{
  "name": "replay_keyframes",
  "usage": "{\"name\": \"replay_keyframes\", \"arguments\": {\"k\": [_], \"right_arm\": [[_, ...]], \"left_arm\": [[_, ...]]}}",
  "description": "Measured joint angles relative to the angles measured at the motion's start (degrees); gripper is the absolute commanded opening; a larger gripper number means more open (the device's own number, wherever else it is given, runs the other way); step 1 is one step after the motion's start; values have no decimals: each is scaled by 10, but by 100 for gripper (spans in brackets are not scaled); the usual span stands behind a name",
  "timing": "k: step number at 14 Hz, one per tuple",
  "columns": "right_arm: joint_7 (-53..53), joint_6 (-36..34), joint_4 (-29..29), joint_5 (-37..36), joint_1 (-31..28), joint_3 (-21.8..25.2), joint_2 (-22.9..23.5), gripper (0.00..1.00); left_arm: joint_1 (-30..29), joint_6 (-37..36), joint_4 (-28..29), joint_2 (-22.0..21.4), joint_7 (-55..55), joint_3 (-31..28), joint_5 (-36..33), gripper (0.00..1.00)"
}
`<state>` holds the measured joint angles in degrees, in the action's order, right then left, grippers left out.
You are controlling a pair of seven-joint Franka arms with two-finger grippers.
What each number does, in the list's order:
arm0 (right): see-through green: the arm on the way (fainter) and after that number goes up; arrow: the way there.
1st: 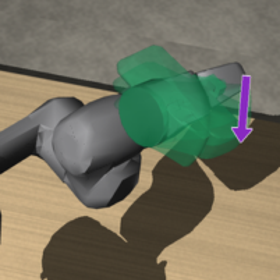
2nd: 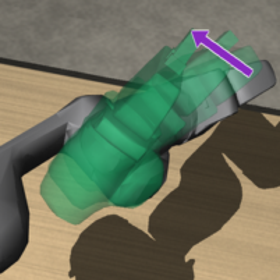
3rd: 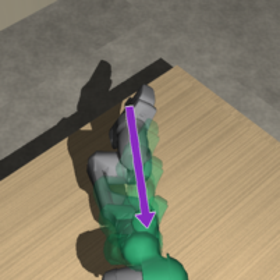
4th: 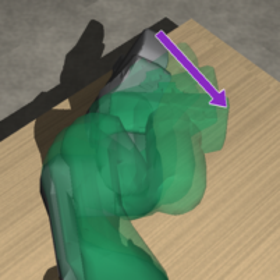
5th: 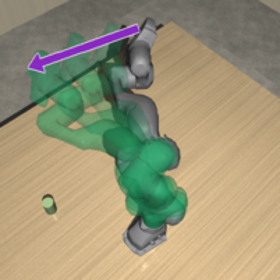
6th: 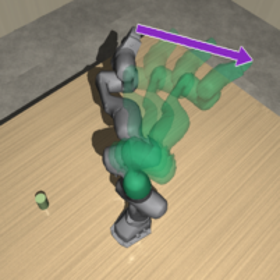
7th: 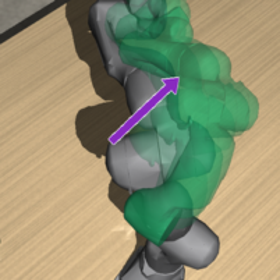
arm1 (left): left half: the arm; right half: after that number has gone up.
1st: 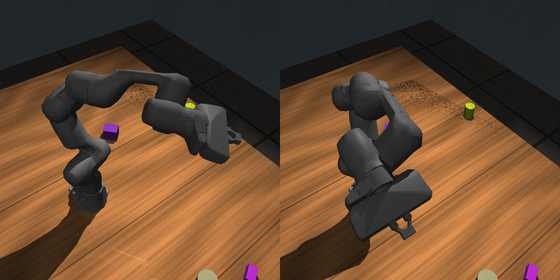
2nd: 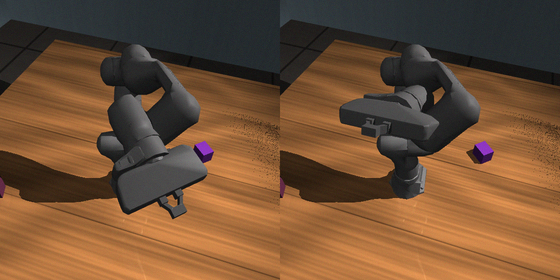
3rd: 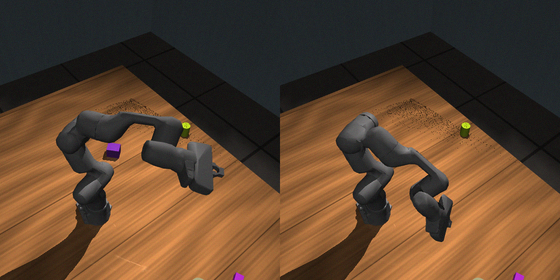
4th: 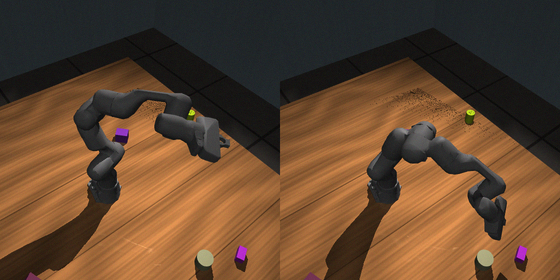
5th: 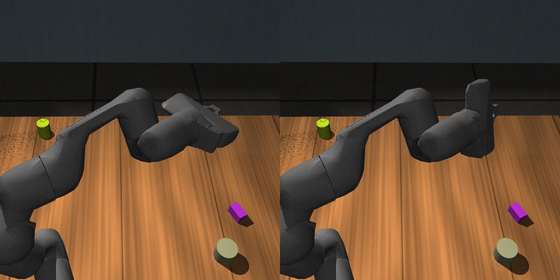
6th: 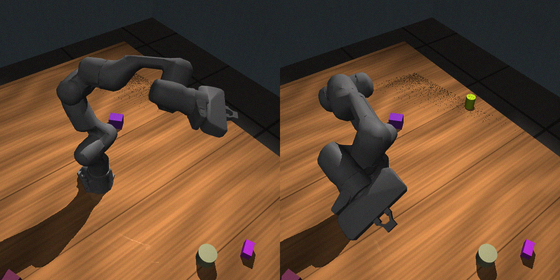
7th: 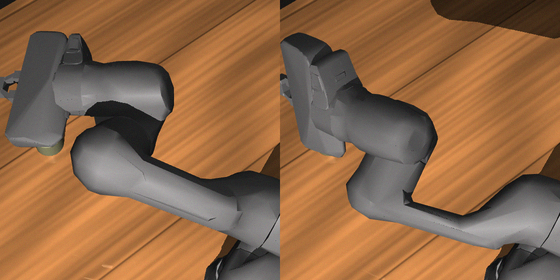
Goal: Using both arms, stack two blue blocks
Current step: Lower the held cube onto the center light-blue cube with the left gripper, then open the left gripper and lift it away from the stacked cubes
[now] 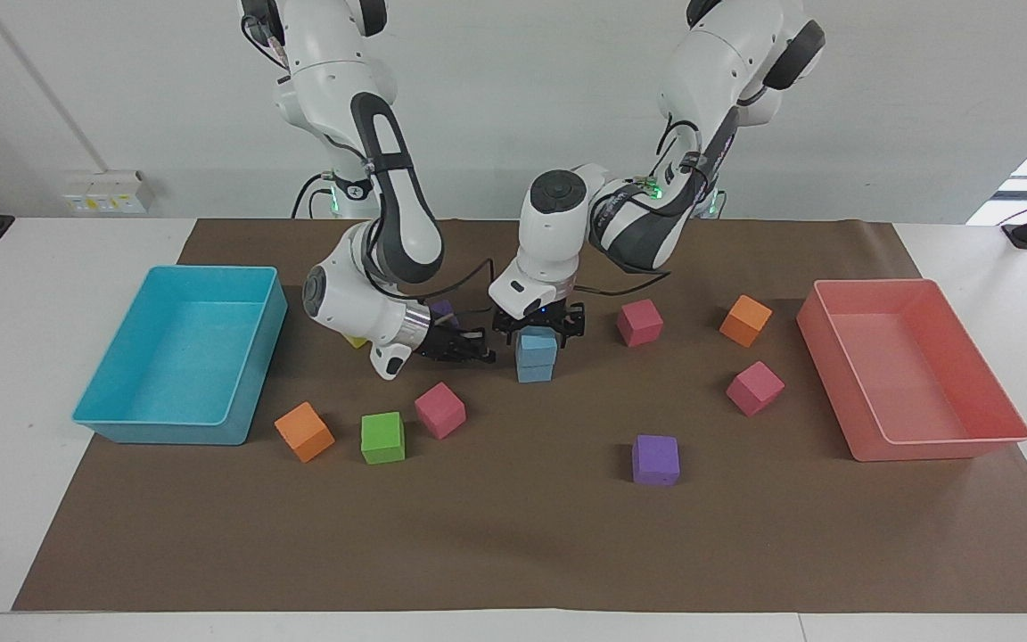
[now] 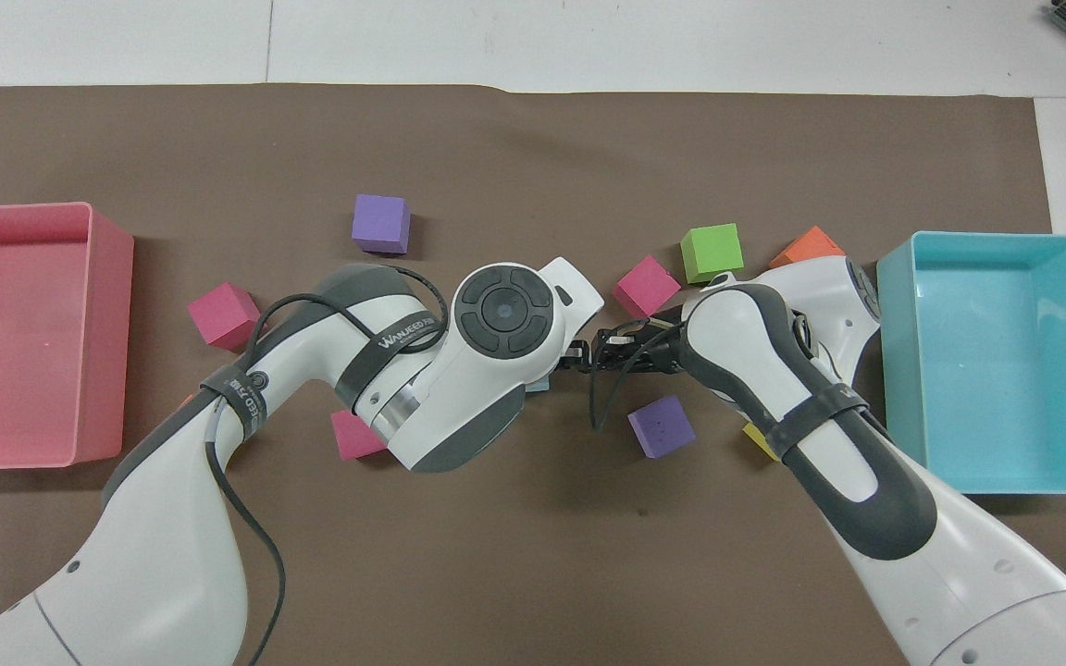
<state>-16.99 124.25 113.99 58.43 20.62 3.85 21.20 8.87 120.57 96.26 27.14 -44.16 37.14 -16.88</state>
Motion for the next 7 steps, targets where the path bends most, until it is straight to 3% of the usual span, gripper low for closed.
{"name": "replay_keyframes", "arguments": {"k": [3, 7], "right_arm": [[0, 0, 0, 0, 0, 0, 0, 0], [0, 0, 0, 0, 0, 0, 0, 0]], "left_arm": [[0, -14, -9, -12, 0, 1, 12, 100], [-2, -38, -15, -62, 0, -8, 83, 100]]}}
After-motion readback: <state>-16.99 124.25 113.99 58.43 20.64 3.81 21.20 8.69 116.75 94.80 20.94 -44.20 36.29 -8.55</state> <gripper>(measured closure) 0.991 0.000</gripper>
